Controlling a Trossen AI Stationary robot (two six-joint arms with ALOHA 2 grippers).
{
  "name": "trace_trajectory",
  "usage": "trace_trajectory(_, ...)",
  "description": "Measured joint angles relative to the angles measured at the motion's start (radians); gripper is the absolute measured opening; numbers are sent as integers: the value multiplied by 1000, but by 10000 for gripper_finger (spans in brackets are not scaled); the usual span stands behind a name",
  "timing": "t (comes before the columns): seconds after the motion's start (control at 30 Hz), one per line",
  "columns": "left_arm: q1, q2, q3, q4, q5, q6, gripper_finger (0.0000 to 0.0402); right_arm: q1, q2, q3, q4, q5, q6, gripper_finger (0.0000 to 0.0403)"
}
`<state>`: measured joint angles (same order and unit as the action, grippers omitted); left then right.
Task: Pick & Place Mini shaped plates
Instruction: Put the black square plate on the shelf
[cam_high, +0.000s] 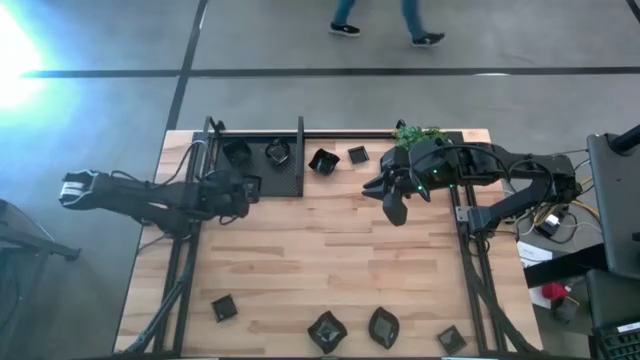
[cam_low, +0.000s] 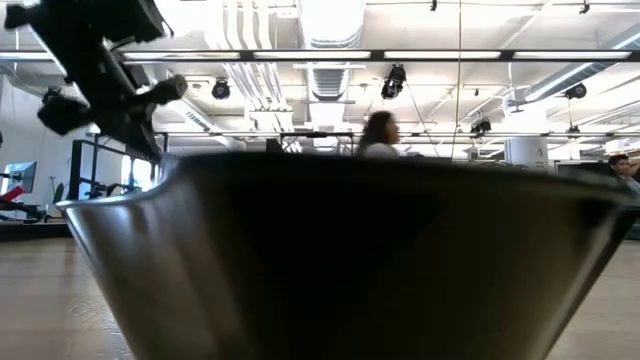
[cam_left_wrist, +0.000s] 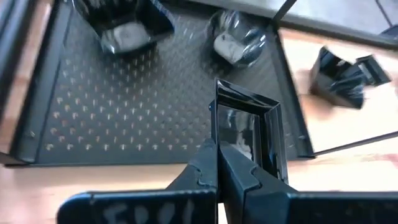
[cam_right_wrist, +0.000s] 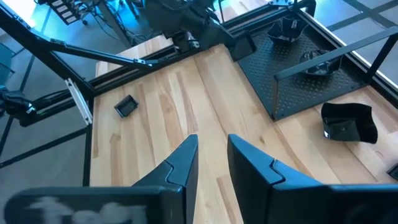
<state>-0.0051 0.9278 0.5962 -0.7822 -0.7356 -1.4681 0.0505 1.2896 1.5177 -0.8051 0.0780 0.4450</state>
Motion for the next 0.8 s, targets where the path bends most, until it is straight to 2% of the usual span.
trace_trajectory(0.2, 117, -38, -165, 208, 143, 109, 0, 0, 0, 0, 0, 0, 11, 77)
trace_trajectory(0.33, 179, -46, -244, 374, 199, 185, 0, 0, 0, 0, 0, 0, 11, 81)
trace_trajectory(0.6, 321, -25, -313, 539, 205, 219, 0, 0, 0, 0, 1, 0, 11, 75)
trace_trajectory(0.8, 387, 2, -358, 693, 233, 238, 0, 0, 0, 0, 2, 1, 11, 74)
